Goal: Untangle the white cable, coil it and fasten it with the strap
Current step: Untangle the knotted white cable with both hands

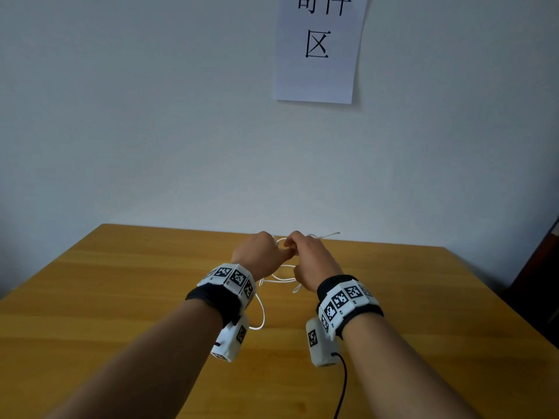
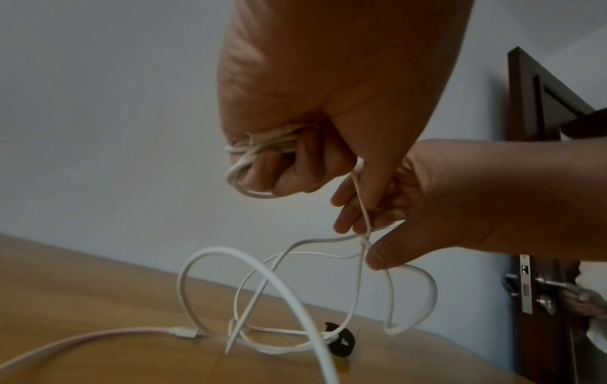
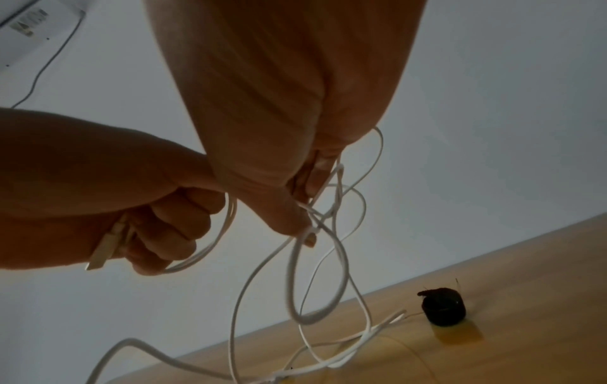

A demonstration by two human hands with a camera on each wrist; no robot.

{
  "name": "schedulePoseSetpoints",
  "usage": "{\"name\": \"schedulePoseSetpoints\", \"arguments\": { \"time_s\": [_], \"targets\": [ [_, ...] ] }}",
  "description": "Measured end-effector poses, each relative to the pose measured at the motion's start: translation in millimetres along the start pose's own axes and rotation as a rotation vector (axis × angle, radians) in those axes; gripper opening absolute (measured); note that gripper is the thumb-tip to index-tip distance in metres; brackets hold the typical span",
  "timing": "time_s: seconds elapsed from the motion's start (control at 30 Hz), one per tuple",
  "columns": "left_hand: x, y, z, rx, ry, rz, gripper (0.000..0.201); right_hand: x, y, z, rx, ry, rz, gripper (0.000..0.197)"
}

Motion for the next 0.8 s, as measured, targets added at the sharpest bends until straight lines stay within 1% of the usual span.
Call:
{"name": "schedulePoseSetpoints", "arguments": {
  "time_s": [0.1, 0.17, 0.37, 0.5, 0.57, 0.67, 0.8],
  "targets": [
    [0, 3, 0, -0.076, 0.037, 0.01, 0.065, 1, 0, 2, 0.02, -0.008, 0.016, 0.063],
    [0, 6, -2, -0.136, 0.055, 0.015, 0.064, 0, -2, 5, 0.013, -0.019, 0.01, 0.058],
    [0, 5, -12, -0.262, 0.155, 0.008, 0.045, 0, -4, 14, 0.057, -0.059, 0.051, 0.033],
    [-1, 5, -16, -0.275, 0.189, 0.014, 0.04, 2, -6, 21, 0.108, -0.093, 0.064, 0.025],
    [-2, 8, -16, -0.28, 0.197, 0.03, 0.038, 1, -9, 24, 0.106, -0.119, 0.072, 0.029],
    [-2, 12, -17, -0.309, 0.209, 0.049, 0.037, -1, -9, 29, 0.121, -0.16, 0.084, 0.044],
    [-3, 14, -20, -0.304, 0.23, 0.052, 0.035, -5, -7, 33, 0.107, -0.205, 0.096, 0.046]
  ]
}}
Point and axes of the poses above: each hand's wrist, its own x-axis towards the middle knuckle, its own y-axis out of the back of the hand, z = x × y, the point moved 7 cm from there along x, towards the middle knuckle, and after that the axes turned 8 degrees about -x, right-handed, at the moved point
